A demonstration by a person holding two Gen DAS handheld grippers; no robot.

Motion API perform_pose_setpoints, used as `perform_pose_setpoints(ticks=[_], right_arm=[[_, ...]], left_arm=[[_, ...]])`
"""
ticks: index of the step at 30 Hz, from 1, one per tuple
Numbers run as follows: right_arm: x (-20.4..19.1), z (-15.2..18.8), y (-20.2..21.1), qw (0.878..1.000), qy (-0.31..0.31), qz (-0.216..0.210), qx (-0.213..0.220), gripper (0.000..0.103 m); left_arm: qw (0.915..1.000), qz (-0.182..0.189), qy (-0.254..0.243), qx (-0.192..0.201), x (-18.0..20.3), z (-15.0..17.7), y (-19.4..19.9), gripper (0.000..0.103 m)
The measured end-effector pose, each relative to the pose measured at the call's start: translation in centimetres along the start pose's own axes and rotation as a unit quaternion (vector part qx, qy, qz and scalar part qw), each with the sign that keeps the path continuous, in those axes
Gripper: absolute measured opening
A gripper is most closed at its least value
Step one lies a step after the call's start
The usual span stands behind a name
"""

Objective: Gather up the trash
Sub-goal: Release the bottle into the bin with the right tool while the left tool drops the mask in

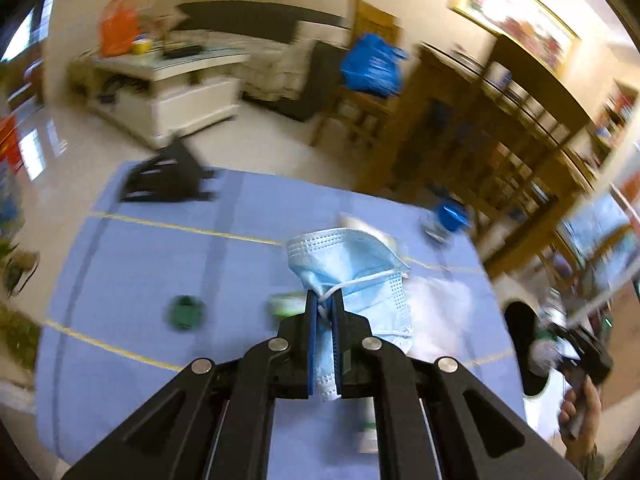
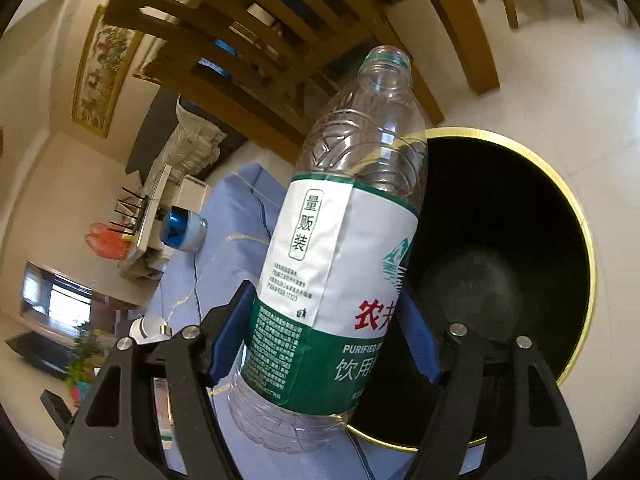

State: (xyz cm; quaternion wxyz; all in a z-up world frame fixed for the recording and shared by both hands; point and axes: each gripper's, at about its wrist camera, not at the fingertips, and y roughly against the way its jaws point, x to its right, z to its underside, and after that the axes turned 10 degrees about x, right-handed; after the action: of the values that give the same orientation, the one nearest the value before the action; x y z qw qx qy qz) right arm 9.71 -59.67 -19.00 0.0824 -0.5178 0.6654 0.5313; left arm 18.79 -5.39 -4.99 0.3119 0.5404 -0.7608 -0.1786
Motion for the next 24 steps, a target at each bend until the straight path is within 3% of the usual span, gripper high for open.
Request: perform_pose_setpoints(ticks=[3, 5, 7, 11, 17, 20, 23, 24], right_arm=[[1.2, 0.1, -1.4, 0.999, -0.002, 0.021, -0.030, 0.073], [1.0, 0.4, -1.3, 0.998, 0.002, 0.040, -0.042, 0.098], [0.8, 0.7, -0.4, 0.998, 0.009, 0.054, -0.034, 0.098], [0.8, -0.1, 3.4, 0.997, 0.005, 0.063, 0.044, 0.098], [4.1, -1.3, 8.3, 0.986, -0.066, 0.062, 0.137, 0.098], [5.9, -1.6, 9.6, 0.981, -0.094, 0.061, 0.158, 0.098], [7.3, -2.0, 10.6, 0.979, -0.102, 0.061, 0.167, 0.098], [7.5, -2.2, 10.8, 0.978, -0.102, 0.060, 0.170, 0.098]], left_arm=[[0.9984, 0.033, -0.042, -0.017, 5.7, 0.8, -1.0, 0.006], [0.9953, 0.061, -0.070, -0.027, 9.8, 1.5, -1.8, 0.006], [0.9918, 0.079, -0.093, -0.036, 13.1, 2.0, -2.5, 0.006], [0.9820, 0.113, -0.143, -0.050, 20.3, 3.7, -4.5, 0.006], [0.9661, 0.148, -0.194, -0.084, 28.7, 6.9, -8.5, 0.006], [0.9583, 0.158, -0.218, -0.096, 32.0, 8.3, -10.3, 0.007], [0.9543, 0.146, -0.242, -0.096, 34.6, 9.8, -11.8, 0.020], [0.9533, 0.146, -0.246, -0.096, 35.2, 10.1, -12.0, 0.030]])
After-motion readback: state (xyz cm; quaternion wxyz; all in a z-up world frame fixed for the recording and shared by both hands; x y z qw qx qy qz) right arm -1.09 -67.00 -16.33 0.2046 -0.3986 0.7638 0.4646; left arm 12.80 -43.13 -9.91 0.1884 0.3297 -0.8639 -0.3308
